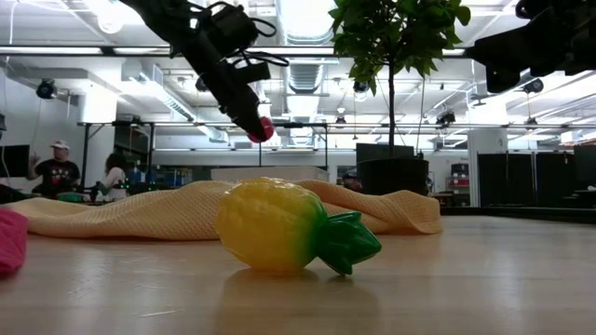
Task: Pick and placing Produce into tupperware
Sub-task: Put the red tomato into the white bin, then put the yellow pineapple into the white bin
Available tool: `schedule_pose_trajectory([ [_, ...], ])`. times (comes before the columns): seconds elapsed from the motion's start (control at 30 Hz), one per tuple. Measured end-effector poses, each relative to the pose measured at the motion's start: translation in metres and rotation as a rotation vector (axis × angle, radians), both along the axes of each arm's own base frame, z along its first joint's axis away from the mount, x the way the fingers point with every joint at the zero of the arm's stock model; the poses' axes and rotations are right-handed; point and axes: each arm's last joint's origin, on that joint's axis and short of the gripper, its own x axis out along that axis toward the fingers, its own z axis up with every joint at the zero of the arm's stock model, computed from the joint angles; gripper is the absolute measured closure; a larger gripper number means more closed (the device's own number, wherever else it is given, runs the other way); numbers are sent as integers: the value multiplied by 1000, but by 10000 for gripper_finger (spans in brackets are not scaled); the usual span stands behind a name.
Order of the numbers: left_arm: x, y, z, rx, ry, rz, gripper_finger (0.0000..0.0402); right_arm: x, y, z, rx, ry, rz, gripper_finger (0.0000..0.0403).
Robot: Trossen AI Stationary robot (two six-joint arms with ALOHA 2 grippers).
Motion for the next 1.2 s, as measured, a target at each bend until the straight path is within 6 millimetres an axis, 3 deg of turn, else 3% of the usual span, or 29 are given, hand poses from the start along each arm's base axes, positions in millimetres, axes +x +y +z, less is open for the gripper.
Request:
schedule_pose_trajectory([
  [0.13, 2, 0, -8, -33, 12, -24, 161, 0, 0, 0, -3, 0, -6, 329],
  [0.33, 15, 6, -36, -74, 98, -25, 161, 0, 0, 0, -2, 0, -17, 321],
  [0.8, 25, 14, -66, -43, 241, -3, 160, 0, 0, 0, 3, 0, -17, 334],
  [1.2, 24, 14, -64, -7, 274, 24, 64, 0, 0, 0, 11, 0, -17, 322],
])
